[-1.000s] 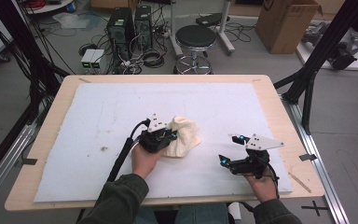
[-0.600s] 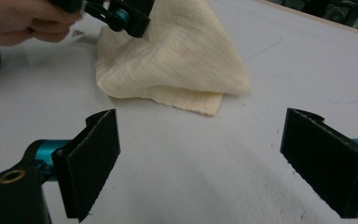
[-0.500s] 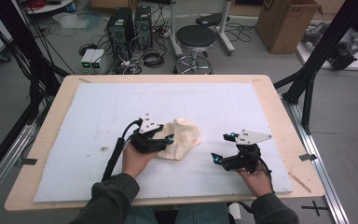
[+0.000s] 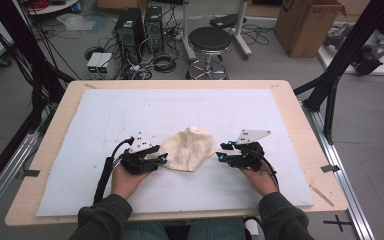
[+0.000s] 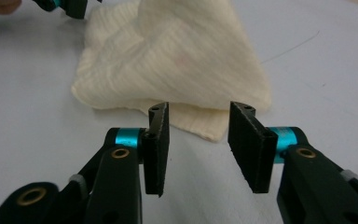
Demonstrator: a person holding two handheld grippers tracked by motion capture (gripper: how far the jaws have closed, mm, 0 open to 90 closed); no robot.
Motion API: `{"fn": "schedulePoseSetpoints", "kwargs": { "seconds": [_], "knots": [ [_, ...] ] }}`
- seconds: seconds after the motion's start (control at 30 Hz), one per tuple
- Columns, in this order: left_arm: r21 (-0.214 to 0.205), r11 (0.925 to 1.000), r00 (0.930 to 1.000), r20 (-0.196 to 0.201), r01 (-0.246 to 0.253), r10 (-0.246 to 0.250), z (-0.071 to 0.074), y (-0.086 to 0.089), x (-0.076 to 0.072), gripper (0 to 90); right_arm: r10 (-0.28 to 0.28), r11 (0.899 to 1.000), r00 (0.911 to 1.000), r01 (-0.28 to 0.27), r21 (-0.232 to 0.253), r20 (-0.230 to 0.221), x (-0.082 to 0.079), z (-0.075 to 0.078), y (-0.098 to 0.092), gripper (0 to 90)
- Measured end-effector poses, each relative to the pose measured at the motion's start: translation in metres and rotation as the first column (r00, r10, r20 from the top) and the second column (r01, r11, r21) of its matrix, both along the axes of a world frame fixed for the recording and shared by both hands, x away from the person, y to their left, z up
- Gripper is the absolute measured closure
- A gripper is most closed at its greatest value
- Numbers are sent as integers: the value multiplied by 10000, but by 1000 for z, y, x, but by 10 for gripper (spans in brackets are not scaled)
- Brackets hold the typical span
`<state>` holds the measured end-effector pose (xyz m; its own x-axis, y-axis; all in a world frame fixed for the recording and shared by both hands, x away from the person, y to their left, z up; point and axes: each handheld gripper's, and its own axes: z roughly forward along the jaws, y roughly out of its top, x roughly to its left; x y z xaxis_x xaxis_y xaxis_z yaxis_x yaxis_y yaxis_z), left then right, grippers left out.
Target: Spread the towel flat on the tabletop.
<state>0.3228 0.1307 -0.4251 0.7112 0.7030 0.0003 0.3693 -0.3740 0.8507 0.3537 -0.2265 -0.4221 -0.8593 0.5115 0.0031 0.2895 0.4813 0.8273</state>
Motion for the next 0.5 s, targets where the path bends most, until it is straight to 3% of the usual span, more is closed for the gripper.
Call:
{"fn": "schedulePoseSetpoints", "kwargs": {
  "seconds": [0.1, 0.4, 0.5],
  "knots": [
    [583, 9983, 9987, -518, -4, 35, -8, 0, 7, 633, 184, 9990, 9997, -190, -403, -156, 2, -5, 6, 673],
    [674, 9975, 9928, -1164, -200, 277, -16, 0, 20, 699, 256, 9972, 9973, -303, -683, -691, 21, -10, 25, 690],
    [755, 9969, 9925, -1189, -208, 298, -18, 0, 21, 718, 179, 9954, 9953, -268, -925, -955, 28, -14, 32, 698]
  ]
}}
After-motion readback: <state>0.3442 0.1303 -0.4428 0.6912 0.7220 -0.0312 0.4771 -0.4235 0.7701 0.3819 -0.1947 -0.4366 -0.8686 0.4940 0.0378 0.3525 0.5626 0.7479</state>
